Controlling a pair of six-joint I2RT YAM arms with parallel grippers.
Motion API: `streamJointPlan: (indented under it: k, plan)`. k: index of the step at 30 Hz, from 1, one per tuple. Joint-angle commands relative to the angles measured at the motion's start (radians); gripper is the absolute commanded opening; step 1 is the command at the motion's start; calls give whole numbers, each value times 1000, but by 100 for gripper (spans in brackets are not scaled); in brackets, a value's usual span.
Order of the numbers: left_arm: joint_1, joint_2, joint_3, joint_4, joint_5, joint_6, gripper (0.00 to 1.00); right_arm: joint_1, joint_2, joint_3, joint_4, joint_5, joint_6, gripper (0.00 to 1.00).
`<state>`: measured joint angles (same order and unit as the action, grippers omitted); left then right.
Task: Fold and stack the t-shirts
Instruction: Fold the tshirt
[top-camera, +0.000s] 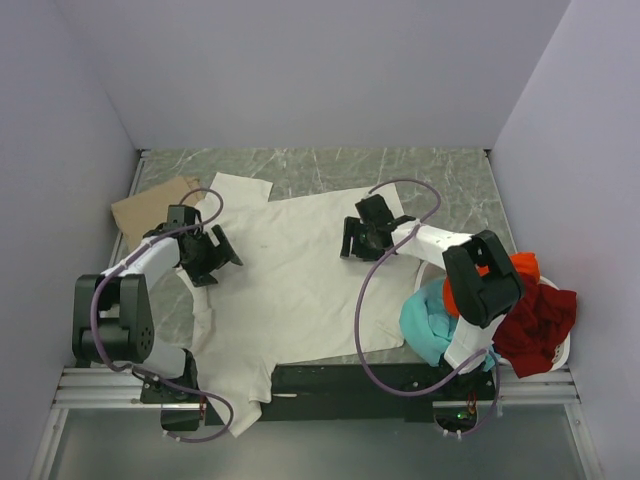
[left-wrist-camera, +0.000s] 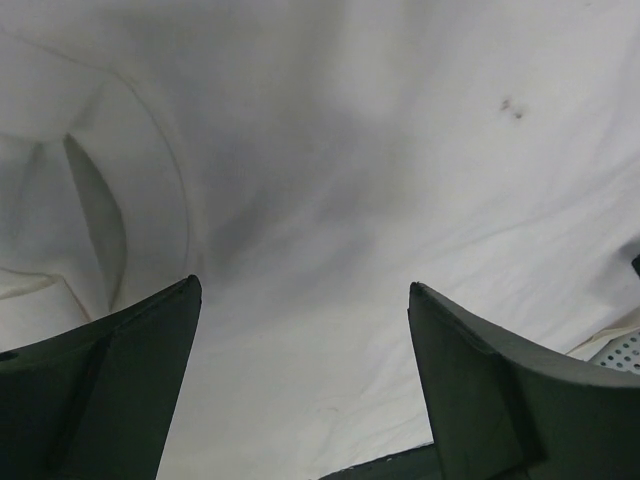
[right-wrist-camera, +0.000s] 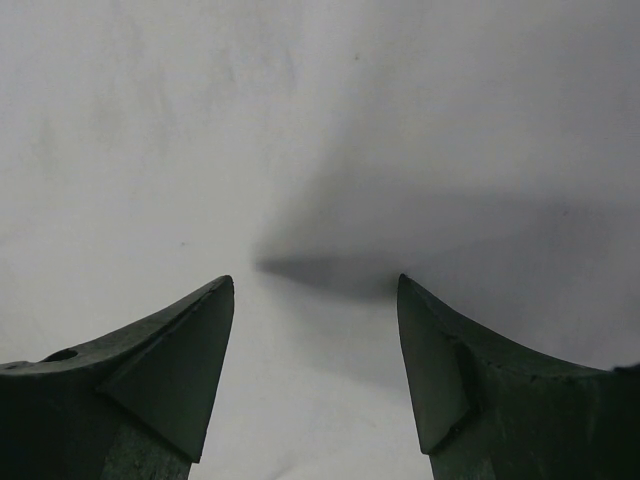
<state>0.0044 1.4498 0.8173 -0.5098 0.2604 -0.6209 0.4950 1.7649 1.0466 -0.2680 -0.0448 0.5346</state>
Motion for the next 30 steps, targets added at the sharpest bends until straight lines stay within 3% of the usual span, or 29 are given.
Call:
streamJointPlan:
  k: [1, 13, 26, 30]
  plan:
    - [9, 30, 20, 5, 28, 43, 90, 0, 16, 38, -17, 11, 8, 73]
    - [9, 256, 149, 22, -99, 82, 90, -64, 62, 72, -48, -24, 19, 73]
    - [0, 495, 466, -2, -136, 127, 89, -113, 175, 260, -149, -46, -2, 73]
    - [-56, 523, 549, -12, -141, 145, 89, -118, 191, 309, -183, -44, -13, 73]
